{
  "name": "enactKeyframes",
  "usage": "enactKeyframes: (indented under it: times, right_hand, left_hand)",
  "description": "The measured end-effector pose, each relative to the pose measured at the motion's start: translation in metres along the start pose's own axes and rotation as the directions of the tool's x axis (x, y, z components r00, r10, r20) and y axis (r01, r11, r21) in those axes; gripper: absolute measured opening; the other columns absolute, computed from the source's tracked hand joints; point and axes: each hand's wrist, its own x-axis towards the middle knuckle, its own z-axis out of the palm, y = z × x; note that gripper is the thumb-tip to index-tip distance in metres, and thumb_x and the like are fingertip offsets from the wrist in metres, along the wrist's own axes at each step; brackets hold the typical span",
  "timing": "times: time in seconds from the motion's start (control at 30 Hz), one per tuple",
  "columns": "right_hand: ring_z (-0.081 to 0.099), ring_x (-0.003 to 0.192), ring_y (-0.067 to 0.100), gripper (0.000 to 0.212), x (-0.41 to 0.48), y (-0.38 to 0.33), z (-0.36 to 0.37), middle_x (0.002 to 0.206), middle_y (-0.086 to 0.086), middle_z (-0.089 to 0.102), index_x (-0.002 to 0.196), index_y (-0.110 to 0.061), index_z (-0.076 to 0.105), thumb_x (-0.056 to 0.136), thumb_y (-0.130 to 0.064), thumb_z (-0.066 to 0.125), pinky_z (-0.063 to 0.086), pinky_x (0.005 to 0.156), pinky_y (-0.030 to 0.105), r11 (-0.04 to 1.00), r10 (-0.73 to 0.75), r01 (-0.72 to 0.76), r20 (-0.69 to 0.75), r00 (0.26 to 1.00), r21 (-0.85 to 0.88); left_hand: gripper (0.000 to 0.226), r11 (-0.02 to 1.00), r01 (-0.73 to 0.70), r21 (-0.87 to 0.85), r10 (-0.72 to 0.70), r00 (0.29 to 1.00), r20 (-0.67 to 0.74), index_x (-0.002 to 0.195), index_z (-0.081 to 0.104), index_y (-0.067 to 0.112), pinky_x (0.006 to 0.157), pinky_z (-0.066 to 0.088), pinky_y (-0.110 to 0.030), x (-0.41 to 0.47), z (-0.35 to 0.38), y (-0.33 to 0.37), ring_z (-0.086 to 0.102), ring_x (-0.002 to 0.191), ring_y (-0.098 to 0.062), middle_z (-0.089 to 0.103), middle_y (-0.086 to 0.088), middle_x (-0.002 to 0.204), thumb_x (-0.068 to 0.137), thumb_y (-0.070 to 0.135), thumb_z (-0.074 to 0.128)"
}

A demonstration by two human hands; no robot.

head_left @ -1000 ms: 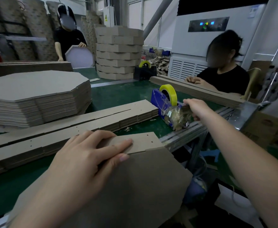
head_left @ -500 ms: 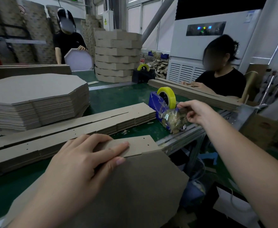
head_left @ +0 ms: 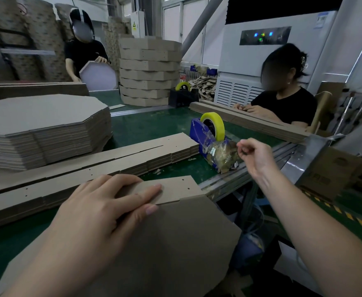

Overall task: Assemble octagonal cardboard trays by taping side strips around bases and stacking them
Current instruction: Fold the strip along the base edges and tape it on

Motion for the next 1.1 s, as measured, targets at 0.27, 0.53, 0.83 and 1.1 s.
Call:
enactKeyframes:
  times: [0.27, 0.53, 0.83, 1.1]
  right_hand:
    - [0.050, 0.079, 0.013, 0.023, -0.013, 0.012, -0.013, 0.089, 0.006, 0.052, 0.060, -0.008, 0.065, 0.082, -0.005, 0.068, 0.039, 0.080, 0.032, 0.781, -0.197, 0.113, -0.070, 0.978, -0.614]
    - [0.049, 0.087, 0.016, 0.006, -0.069, -0.006, -0.002, 0.094, 0.002, 0.051, 0.080, -0.021, 0.071, 0.083, -0.026, 0.073, 0.034, 0.076, 0.024, 0.535, -0.317, 0.237, 0.068, 0.946, -0.811]
    - [0.055, 0.054, 0.002, 0.016, -0.217, -0.036, 0.084, 0.061, -0.005, 0.065, 0.082, -0.017, 0.078, 0.076, -0.032, 0.075, 0.039, 0.049, 0.013, 0.850, -0.278, 0.434, 0.445, 0.851, -0.299]
    - [0.046, 0.035, -0.002, 0.015, -0.257, 0.009, 0.105, 0.038, -0.010, 0.050, 0.062, -0.018, 0.078, 0.065, -0.031, 0.070, 0.031, 0.040, 0.004, 0.997, -0.003, 0.019, 0.211, 0.977, -0.071]
  left_hand:
    - [0.040, 1.000, -0.009, 0.015, 0.009, 1.000, 0.002, 0.114, 0.068, 0.041, 0.068, 0.052, -0.037, 0.002, 0.000, 0.004, 0.063, 0.092, -0.021, 0.065, 0.012, 0.108, 0.090, 0.052, 0.038]
    - [0.042, 0.999, -0.010, -0.037, 0.012, 0.998, 0.054, 0.118, 0.065, 0.044, 0.076, 0.051, -0.042, 0.001, -0.004, 0.004, 0.061, 0.100, -0.019, 0.064, 0.014, 0.116, 0.089, 0.053, 0.036]
    - [0.035, 0.994, -0.009, -0.112, 0.009, 1.000, 0.004, 0.097, 0.070, 0.032, 0.077, 0.051, -0.044, 0.002, -0.003, 0.006, 0.062, 0.101, -0.015, 0.064, 0.017, 0.110, 0.087, 0.050, 0.042]
    - [0.032, 0.986, -0.034, -0.162, 0.040, 0.999, 0.035, 0.106, 0.068, 0.035, 0.082, 0.049, -0.045, -0.002, -0.005, -0.001, 0.058, 0.107, -0.015, 0.062, 0.016, 0.118, 0.088, 0.045, 0.043]
